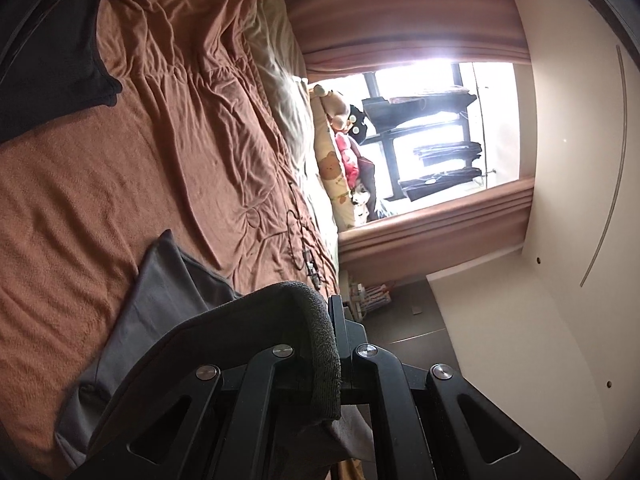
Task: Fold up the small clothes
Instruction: 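Lift the held hem with both grippers and fold it toward the collar, then lay the hem over the collar and open both grippers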
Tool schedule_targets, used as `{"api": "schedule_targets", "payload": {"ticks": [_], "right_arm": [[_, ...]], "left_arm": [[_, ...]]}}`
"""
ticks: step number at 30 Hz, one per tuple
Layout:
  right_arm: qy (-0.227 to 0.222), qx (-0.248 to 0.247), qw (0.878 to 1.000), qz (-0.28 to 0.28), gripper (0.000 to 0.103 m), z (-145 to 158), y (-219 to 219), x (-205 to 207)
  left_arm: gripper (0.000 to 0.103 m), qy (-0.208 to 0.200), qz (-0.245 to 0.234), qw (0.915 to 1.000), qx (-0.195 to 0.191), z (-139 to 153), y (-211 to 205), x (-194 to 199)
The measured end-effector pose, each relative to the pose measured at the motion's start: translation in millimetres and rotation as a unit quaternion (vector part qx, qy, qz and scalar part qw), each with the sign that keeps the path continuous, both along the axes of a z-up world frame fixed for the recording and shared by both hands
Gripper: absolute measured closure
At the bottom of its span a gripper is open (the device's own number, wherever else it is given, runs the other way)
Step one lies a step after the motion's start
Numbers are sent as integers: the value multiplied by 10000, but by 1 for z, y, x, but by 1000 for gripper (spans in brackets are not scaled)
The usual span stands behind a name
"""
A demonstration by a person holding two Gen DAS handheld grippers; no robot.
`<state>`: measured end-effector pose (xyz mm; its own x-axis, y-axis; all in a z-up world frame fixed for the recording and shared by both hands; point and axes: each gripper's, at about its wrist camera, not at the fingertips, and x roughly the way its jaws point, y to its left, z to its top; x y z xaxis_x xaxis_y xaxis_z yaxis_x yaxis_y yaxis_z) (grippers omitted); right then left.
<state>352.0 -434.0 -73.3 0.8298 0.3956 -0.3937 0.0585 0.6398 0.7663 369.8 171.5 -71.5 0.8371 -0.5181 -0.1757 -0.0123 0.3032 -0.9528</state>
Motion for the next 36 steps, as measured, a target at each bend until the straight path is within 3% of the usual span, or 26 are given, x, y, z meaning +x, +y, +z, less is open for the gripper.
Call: {"api": "schedule_targets", "payload": {"ticks": [17,24,30,31,32,34,36], "right_arm": [[1009,-202,9946,-92,102,-33,12,109],[1367,-467,9895,-71,102,-53,24,138],[1417,-400,9891,82,97,-41,33,139],[1393,-468,9891,137,87,-35,36,137],[1370,-532,9890,161,61,-33,35,137],[1244,-698,9896,188,27,-22,37,129],[1111,-926,9891,264,27,-15,39,120]], "left_arm": [[100,1367,22,9886,627,-79,-12,127],[100,2177,105,9711,974,-123,-14,159],[98,2548,-109,9557,1471,-135,-24,171],[92,2541,-185,9539,1585,-131,-27,172],[86,2509,-259,9523,1719,-126,-30,172],[44,2416,-304,9483,2035,-112,-34,170],[25,2245,-298,9429,2441,-96,-38,166]]}}
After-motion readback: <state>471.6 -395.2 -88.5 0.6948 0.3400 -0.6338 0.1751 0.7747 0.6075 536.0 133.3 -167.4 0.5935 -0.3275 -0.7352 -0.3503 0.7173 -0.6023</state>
